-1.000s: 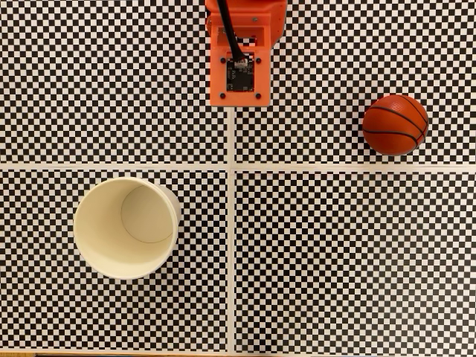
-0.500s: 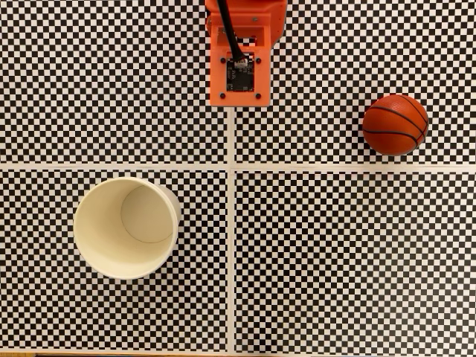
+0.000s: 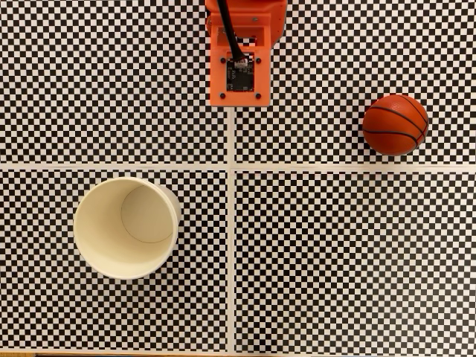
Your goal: Grasp basketball and place into cup.
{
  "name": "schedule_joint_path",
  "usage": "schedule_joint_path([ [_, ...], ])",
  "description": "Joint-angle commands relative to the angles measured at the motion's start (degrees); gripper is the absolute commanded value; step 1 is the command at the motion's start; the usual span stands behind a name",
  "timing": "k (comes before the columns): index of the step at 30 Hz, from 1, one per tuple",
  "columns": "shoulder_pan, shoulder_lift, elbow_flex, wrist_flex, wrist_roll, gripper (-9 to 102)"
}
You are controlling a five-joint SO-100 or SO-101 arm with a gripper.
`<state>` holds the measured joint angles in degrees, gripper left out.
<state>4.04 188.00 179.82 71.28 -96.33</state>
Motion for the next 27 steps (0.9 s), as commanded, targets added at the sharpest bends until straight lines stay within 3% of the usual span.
schedule_joint_path([
  [1, 0.0, 0.44, 2.02, 0.09, -0.26, 0],
  [27, 0.7, 0.44, 2.02, 0.09, -0.35, 0],
])
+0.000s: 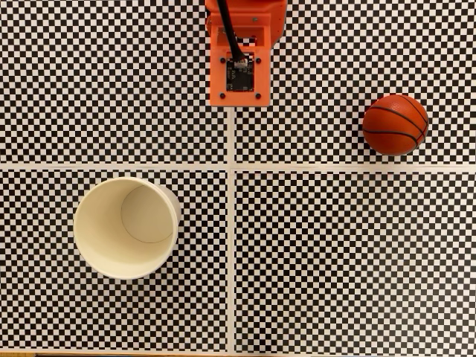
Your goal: Grasp basketball and place into cup.
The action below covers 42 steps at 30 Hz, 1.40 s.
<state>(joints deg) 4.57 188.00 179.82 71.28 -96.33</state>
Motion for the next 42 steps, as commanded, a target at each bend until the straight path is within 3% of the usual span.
schedule_joint_path([
  [1, 0.09, 0.44, 2.02, 0.09, -0.53, 0],
  [22, 1.14, 0.44, 2.02, -0.62, -0.7, 0],
  [26, -0.62, 0.44, 1.49, -4.13, 1.93, 0],
  [32, -6.33, 0.53, -5.54, -5.98, 8.53, 0],
  [42, -8.44, 0.44, -17.58, -6.06, 7.38, 0],
])
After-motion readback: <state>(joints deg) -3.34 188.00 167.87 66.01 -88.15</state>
